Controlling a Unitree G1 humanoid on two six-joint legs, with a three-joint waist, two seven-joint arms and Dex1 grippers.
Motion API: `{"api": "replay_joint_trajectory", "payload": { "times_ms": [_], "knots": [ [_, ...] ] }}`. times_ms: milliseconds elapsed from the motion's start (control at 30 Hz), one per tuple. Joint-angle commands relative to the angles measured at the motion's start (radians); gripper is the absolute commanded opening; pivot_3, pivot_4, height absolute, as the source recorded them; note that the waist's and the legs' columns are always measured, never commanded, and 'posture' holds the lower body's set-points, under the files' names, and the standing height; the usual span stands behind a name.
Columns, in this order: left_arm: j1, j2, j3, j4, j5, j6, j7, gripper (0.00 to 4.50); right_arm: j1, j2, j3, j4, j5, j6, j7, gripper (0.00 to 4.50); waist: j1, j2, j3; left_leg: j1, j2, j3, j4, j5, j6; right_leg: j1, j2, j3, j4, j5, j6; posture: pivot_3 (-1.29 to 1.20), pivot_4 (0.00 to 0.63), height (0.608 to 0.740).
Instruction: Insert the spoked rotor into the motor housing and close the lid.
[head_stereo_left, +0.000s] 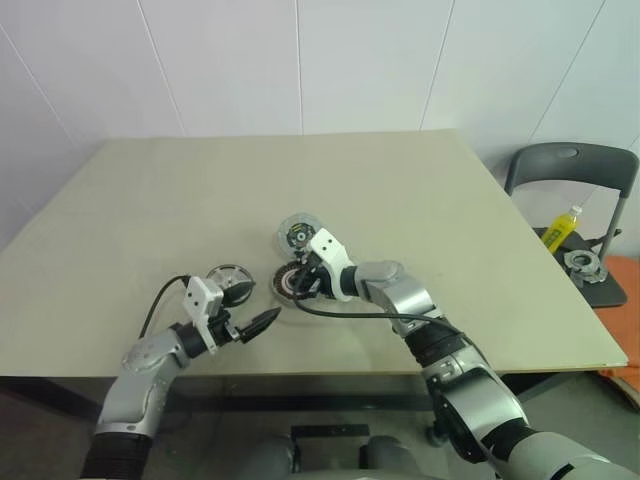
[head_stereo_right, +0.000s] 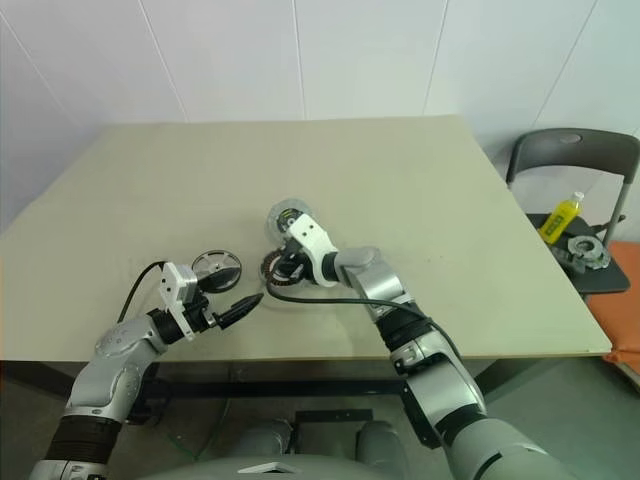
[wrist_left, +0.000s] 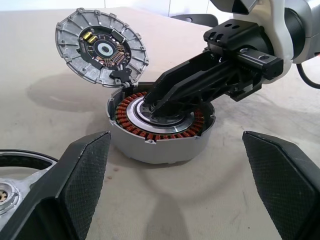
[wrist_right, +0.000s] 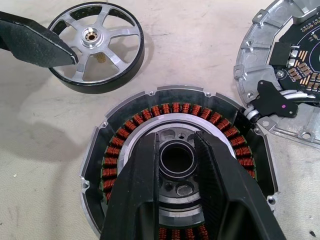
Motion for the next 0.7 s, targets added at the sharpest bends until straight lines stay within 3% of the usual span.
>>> {"api": "replay_joint_trajectory", "payload": {
  "times_ms": [33,700],
  "knots": [
    [-0.020,0.016,0.011,-0.025,0.001,-0.004,0.001,4.50,0.011,0.007,0.003,0.003,0.005,0.015,-0.002,0.67,0.000,0.000,0.000,0.000,0.000,0.000,0.000,0.000,0.000,0.000,0.000,0.000,0.000,0.000,0.000,0.00,0.000,0.740],
    [-0.027,0.015,0.003,0.028,0.018,-0.033,-0.013,4.50,0.026,0.015,0.000,-0.010,0.015,0.034,-0.002,0.67,-0.001,0.000,0.000,0.000,0.000,0.000,0.000,0.000,0.000,0.000,0.000,0.000,0.000,0.000,0.000,0.00,0.000,0.740]
  ]
}}
